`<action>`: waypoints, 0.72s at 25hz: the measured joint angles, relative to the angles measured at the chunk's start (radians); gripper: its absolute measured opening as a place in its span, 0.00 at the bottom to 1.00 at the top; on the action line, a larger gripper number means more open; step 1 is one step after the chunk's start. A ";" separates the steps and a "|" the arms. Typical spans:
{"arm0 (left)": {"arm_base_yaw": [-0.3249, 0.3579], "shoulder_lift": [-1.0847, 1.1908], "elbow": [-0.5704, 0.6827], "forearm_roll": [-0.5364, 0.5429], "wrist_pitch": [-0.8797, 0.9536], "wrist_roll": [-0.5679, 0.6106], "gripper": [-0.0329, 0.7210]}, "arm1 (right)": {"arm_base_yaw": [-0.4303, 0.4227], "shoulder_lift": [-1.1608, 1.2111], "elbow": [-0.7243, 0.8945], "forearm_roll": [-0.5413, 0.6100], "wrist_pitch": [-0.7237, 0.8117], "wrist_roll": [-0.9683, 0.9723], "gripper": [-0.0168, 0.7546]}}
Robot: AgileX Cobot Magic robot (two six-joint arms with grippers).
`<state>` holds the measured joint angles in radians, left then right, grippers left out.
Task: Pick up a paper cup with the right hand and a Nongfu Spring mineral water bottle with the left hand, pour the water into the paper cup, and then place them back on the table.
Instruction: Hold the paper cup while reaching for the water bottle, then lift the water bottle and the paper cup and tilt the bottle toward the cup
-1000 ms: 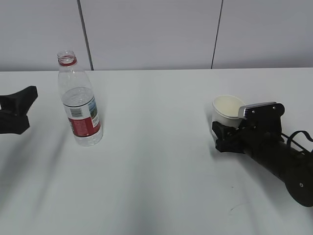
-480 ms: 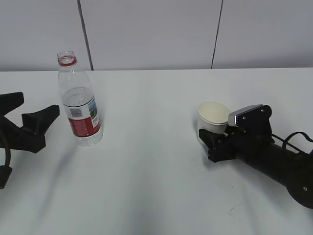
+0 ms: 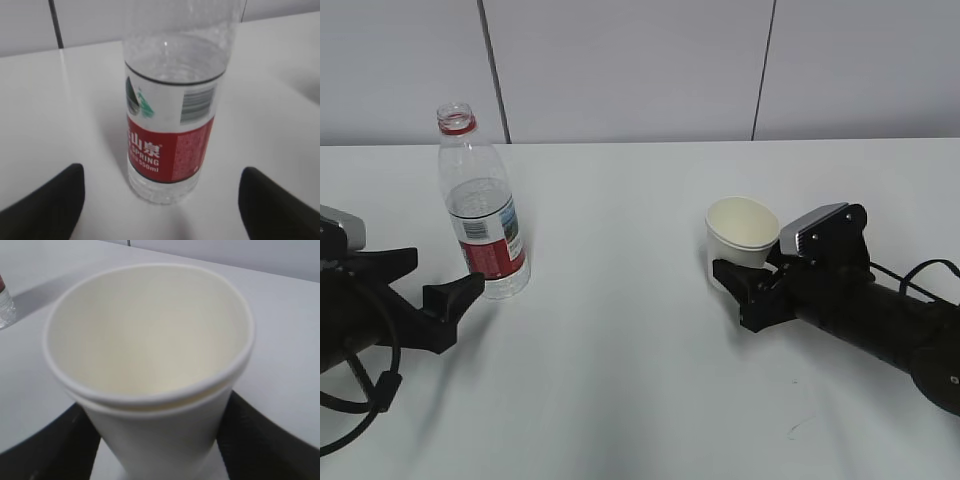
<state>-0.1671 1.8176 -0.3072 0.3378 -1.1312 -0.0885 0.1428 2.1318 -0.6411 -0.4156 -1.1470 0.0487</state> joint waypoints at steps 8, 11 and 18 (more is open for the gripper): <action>-0.002 0.055 -0.082 0.023 -0.007 0.000 0.82 | 0.000 -0.002 0.000 -0.006 0.000 0.006 0.68; -0.002 0.058 -0.116 0.024 -0.008 0.000 0.82 | 0.000 -0.002 -0.001 -0.006 0.000 0.007 0.68; -0.002 0.153 -0.232 0.038 -0.010 -0.036 0.82 | 0.002 -0.002 -0.003 -0.006 0.000 0.014 0.68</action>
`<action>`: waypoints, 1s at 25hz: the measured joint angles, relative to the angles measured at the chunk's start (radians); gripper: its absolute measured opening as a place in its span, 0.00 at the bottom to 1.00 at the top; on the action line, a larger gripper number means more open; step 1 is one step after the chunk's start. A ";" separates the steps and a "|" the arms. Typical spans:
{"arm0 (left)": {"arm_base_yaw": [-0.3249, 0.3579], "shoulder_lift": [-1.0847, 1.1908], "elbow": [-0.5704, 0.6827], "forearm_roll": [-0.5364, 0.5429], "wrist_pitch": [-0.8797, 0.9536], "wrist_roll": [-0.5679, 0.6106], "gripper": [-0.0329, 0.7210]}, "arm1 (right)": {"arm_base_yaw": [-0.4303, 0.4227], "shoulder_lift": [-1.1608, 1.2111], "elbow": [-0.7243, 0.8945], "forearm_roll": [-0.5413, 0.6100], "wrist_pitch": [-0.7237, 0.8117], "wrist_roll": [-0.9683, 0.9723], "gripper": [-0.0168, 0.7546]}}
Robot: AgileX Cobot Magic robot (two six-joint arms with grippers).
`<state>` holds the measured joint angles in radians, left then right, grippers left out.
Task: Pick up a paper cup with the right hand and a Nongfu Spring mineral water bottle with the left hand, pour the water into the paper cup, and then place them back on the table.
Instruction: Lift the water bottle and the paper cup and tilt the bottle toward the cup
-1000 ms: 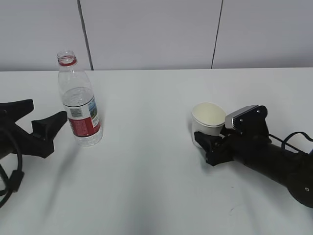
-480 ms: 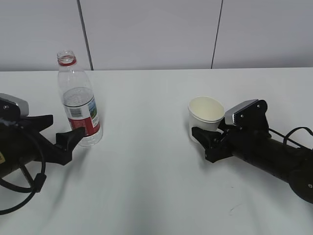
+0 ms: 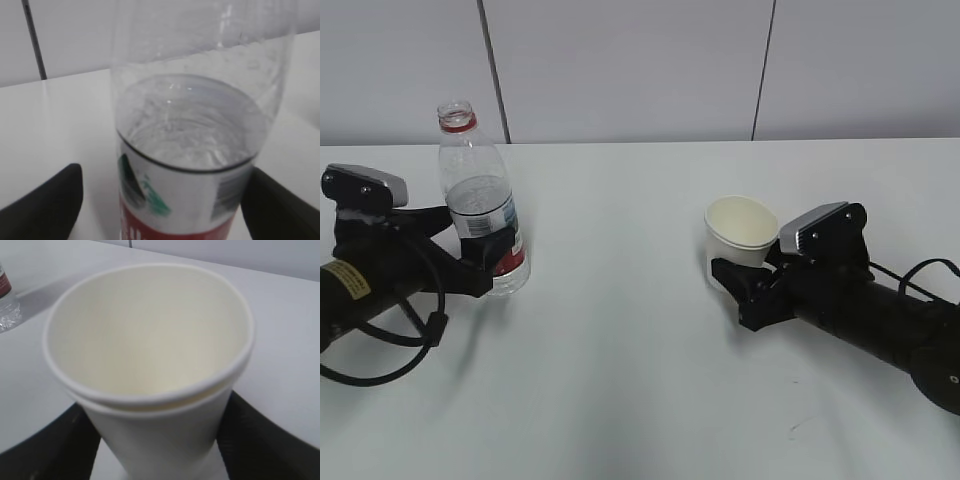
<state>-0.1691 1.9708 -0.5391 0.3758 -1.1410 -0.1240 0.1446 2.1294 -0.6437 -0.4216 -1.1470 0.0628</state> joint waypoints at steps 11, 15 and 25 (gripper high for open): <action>-0.048 0.103 -0.132 0.034 0.002 -0.040 0.81 | 0.000 -0.002 0.000 -0.021 0.000 0.015 0.68; -0.048 0.103 -0.132 0.019 0.002 -0.043 0.71 | 0.000 -0.002 0.000 -0.034 0.000 0.026 0.68; -0.048 0.103 -0.133 0.018 0.001 -0.044 0.54 | 0.000 -0.008 -0.011 -0.149 0.000 0.072 0.68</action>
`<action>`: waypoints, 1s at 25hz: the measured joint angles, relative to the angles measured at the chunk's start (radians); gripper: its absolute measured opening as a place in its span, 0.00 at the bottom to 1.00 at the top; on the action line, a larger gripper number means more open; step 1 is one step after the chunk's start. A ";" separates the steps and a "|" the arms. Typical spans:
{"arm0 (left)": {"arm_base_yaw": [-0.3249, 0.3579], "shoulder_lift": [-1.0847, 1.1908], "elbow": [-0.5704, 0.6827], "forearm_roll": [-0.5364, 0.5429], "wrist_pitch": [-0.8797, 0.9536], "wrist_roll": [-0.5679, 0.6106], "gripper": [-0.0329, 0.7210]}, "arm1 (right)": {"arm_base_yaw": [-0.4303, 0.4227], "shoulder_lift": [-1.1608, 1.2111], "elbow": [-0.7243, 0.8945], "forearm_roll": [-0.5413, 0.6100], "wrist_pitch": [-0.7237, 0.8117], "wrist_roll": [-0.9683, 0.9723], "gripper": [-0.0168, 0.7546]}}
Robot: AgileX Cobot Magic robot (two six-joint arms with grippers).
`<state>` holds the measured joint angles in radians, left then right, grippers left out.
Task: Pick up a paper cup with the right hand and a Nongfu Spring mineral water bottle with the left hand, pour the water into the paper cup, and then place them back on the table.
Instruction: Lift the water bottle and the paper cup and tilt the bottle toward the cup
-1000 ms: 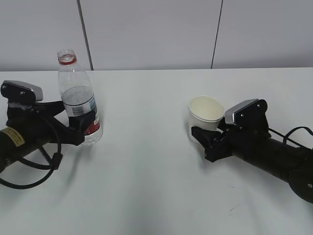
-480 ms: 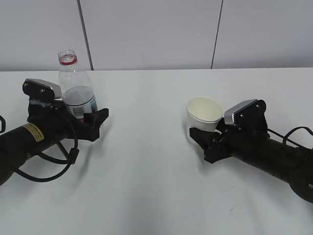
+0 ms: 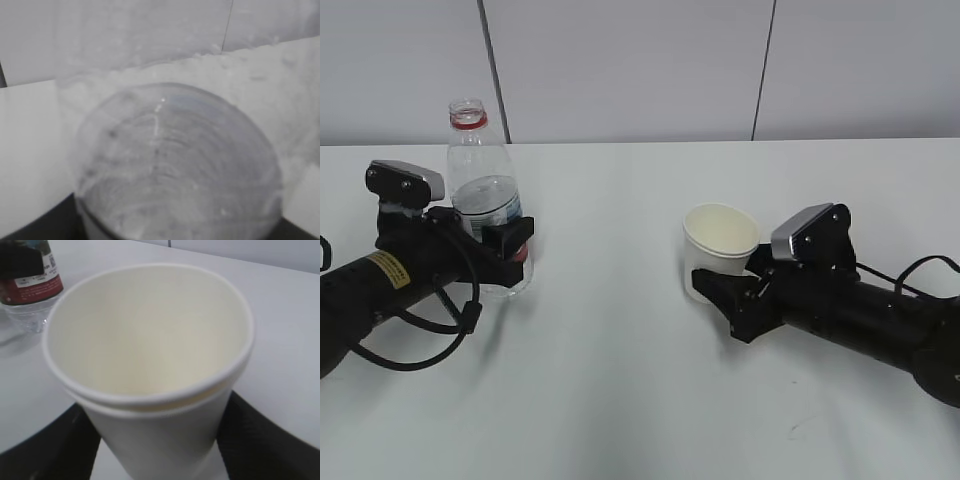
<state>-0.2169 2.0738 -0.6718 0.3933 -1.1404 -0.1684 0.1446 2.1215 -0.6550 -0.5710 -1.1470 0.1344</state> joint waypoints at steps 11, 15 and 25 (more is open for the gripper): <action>0.000 -0.077 0.002 -0.025 0.047 0.168 0.54 | 0.015 -0.003 -0.109 -0.175 0.011 0.128 0.68; 0.000 -0.100 0.002 -0.110 0.047 0.182 0.54 | 0.075 -0.005 -0.157 -0.190 0.069 0.141 0.68; 0.000 -0.101 0.003 -0.204 0.049 0.339 0.54 | 0.171 -0.005 -0.321 -0.290 0.233 0.279 0.68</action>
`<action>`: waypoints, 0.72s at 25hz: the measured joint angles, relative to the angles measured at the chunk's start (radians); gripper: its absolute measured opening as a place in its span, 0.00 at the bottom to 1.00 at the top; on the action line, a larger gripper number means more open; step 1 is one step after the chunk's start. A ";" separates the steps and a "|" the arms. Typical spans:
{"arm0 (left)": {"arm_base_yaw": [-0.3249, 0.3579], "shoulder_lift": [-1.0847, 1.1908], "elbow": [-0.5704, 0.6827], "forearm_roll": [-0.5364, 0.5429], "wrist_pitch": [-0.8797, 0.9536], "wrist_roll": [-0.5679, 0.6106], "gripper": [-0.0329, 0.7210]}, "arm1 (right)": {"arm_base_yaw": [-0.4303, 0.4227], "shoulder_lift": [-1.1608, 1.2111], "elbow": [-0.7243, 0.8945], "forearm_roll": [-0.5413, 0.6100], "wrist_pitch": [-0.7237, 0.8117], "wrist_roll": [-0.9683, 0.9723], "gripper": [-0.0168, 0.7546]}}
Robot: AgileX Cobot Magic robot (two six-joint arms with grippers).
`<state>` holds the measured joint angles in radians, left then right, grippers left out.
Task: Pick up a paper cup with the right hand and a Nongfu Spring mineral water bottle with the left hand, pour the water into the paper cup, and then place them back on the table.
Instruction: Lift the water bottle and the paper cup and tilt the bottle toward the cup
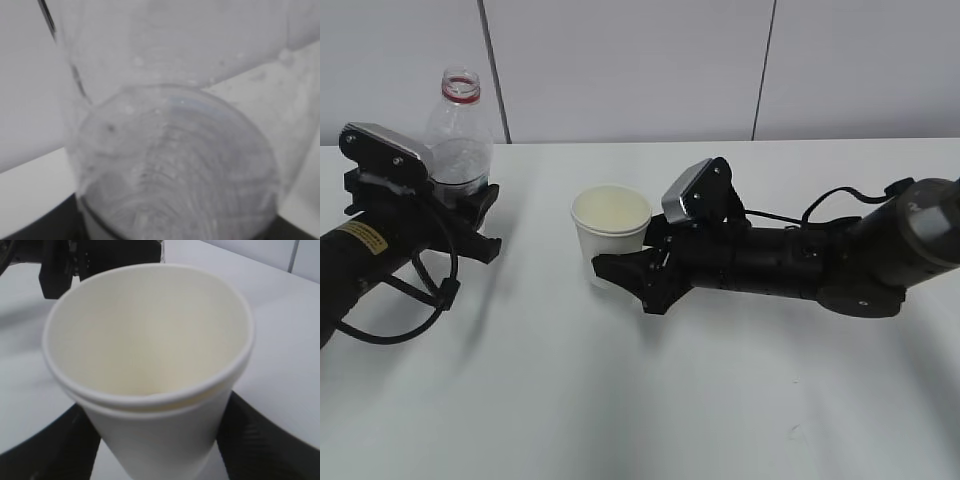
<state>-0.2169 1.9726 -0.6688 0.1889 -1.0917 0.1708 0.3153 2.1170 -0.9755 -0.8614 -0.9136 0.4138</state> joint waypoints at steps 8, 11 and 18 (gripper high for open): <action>0.000 -0.021 0.002 -0.008 0.007 0.331 0.54 | 0.004 0.000 -0.074 -0.114 0.034 0.106 0.68; 0.000 -0.041 0.002 -0.012 0.005 0.451 0.53 | 0.004 0.000 -0.077 -0.133 0.036 0.119 0.68; 0.000 -0.044 0.002 -0.020 0.002 0.625 0.53 | 0.004 0.000 -0.077 -0.143 0.038 0.125 0.68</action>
<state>-0.2169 1.9288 -0.6668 0.1692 -1.0893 0.7961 0.3191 2.1170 -1.0526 -1.0046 -0.8752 0.5392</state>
